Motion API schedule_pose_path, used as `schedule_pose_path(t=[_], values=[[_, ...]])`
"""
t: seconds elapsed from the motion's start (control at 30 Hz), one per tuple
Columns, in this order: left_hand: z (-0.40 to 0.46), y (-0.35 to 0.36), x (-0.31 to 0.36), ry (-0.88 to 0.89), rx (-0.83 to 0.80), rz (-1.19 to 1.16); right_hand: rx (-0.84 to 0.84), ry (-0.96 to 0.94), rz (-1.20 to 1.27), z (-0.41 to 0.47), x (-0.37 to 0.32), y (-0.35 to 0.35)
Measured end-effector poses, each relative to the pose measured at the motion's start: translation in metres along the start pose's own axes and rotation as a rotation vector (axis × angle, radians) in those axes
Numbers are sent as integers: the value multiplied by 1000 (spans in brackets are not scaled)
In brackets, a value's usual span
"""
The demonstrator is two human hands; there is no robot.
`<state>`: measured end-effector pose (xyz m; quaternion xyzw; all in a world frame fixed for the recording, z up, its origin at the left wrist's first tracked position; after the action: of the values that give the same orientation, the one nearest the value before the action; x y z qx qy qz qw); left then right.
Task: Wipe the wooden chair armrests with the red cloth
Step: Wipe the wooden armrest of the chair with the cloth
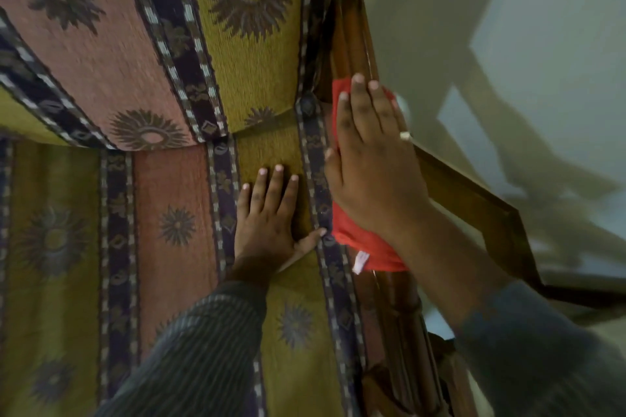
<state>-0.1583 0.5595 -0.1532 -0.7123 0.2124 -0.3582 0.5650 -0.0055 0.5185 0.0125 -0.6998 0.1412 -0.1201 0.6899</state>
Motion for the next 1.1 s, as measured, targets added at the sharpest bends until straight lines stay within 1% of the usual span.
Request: schedule_pose_path(t=[0.1,0.33,0.47,0.6,0.73,0.8,0.87,1.03,1.1], values=[[-3,-7,5,-20,-4,14,-29,-16,24,-32,-5,4],[-17,-5,11,-71,21,0,-12,9,66,-15,-2,8],[-32,-6,15,-78,-28,17,-15,11,73,-72,-6,7],[-67,-8,25,-54,-106,32,-69,-21,126,-138,-11,8],[-96,-5,36,-69,-131,37,-96,-75,87,-110,-5,3],[-103,-2,41,-79,-131,50,-89,-72,73,-88,-4,0],[-105,-1,42,-85,-122,60,-73,-67,87,-88,-5,0],[-107,-2,42,-98,-141,57,-77,-64,121,-171,-14,9],[-107,-2,44,-103,-132,36,-51,-70,136,-183,-14,12]])
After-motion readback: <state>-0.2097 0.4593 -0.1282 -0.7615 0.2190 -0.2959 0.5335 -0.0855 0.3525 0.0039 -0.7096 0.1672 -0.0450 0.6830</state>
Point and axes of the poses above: each hand's wrist, its own z-axis towards the middle knuckle, its own y-axis out of the palm, x = y × z, the point moved 2 cm from there along z, towards the middle knuckle
